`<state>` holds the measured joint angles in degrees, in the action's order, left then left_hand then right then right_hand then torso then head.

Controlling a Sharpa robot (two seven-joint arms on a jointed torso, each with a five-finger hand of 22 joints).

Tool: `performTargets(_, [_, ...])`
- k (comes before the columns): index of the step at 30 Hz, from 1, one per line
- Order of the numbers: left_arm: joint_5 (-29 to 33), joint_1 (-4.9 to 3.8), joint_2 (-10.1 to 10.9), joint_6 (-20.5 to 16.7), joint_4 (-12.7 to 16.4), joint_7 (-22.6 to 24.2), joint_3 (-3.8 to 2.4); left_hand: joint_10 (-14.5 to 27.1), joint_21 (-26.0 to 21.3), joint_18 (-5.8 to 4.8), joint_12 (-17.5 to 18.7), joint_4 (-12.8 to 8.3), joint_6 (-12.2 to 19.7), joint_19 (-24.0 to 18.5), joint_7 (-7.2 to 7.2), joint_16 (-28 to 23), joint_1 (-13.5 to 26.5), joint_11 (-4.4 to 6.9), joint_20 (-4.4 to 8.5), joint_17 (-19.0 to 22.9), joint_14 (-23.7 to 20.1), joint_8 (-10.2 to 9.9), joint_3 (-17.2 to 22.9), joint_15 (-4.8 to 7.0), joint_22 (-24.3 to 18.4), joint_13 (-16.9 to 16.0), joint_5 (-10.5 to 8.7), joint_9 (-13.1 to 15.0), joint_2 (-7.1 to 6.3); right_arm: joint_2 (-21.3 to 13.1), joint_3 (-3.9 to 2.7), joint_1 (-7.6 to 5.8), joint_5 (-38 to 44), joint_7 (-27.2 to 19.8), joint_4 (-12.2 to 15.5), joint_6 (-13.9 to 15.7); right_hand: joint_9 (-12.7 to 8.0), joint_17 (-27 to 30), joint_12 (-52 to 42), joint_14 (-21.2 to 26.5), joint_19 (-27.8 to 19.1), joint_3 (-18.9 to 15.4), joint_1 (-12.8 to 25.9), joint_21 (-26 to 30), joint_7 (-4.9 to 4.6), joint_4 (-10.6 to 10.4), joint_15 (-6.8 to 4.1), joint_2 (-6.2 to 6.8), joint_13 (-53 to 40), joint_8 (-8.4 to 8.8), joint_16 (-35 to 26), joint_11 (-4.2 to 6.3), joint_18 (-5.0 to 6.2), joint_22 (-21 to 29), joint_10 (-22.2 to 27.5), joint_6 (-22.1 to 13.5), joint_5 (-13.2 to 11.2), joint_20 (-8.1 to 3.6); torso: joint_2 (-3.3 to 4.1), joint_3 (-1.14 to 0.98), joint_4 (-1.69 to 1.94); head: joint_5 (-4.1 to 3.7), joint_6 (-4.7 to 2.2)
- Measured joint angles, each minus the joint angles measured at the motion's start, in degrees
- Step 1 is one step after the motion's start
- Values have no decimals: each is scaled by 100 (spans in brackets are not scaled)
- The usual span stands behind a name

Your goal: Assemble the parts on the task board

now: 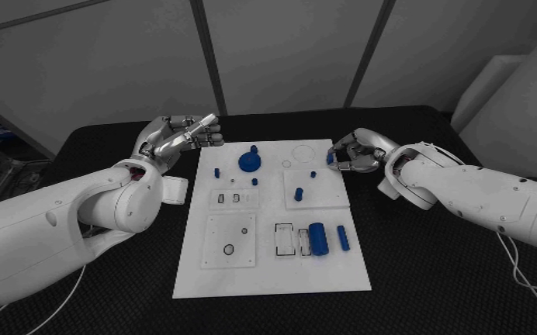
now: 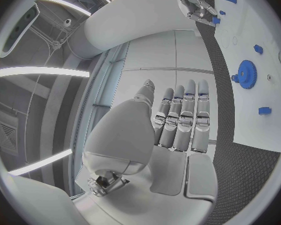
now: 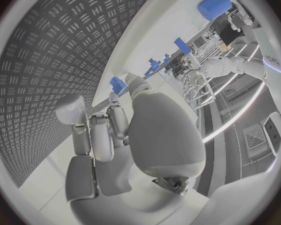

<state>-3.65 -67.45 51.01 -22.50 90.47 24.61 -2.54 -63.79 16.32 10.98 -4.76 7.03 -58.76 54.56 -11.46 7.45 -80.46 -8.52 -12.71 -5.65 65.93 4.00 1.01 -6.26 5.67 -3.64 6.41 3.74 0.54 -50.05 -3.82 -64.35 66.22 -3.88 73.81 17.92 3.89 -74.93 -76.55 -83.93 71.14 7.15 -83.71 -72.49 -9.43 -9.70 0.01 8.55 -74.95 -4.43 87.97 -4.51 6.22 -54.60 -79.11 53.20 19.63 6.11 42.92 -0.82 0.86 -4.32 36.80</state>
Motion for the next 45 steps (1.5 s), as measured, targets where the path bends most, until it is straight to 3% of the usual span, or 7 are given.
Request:
performTargets(12, [2,10,-23,6,-20,-1,0,0,0,0,0,0,0,0,0,0,0,0,0,0,0,0,0,0,0,0,0,0,0,123,1,3,0,27,-154,55,26,1,-86,0,87,16,26,-66,7,16,0,-82,0,-67,22,22,0,-131,-64,158,0,3,0,2,-1,-9,17])
performTargets(19, [3,12,-25,9,-25,-3,0,0,0,1,0,0,0,0,0,0,0,0,0,1,0,0,0,0,1,0,0,0,0,160,1,4,-3,33,-176,64,45,1,-148,0,107,32,17,-106,53,32,0,-164,1,-181,44,54,0,-187,-97,338,0,-17,0,3,-4,-4,16])
performTargets(27, [4,13,-25,13,-27,-7,0,0,-23,0,0,0,0,0,0,1,0,0,0,1,0,0,0,0,-4,0,0,0,0,177,1,5,-5,42,-183,67,49,1,-152,0,148,51,17,-106,72,51,0,-164,1,-183,43,62,0,-216,-105,359,0,-17,-3,2,-7,-4,18])
performTargets(32, [4,13,-22,16,-27,-10,0,0,-23,0,0,0,0,0,0,1,0,0,0,1,0,0,0,0,-4,0,0,0,0,177,1,5,-6,48,-183,72,65,1,-179,-17,169,113,-58,-133,112,113,-27,-251,1,-280,66,99,-1,-244,-143,535,-41,-39,-3,2,-7,-4,17])
performTargets(38, [5,13,-22,21,-27,-16,0,0,-23,0,0,0,0,0,0,1,0,0,0,2,0,0,0,0,-4,0,0,0,0,188,1,5,-7,55,-178,117,69,2,-184,-11,222,414,-173,-170,206,251,-116,-429,1,-401,66,176,-1,-292,-175,761,-749,-92,-3,1,-7,-4,16])
performTargets(45, [6,14,-21,26,-38,-23,0,0,-23,0,0,0,0,0,0,1,0,0,0,2,0,0,0,0,-3,0,0,0,0,199,1,5,-40,55,-164,253,69,2,-227,-12,271,586,-217,-199,204,344,-157,-476,1,-472,88,227,-1,-381,-226,842,-835,-141,-4,2,-5,-9,22])
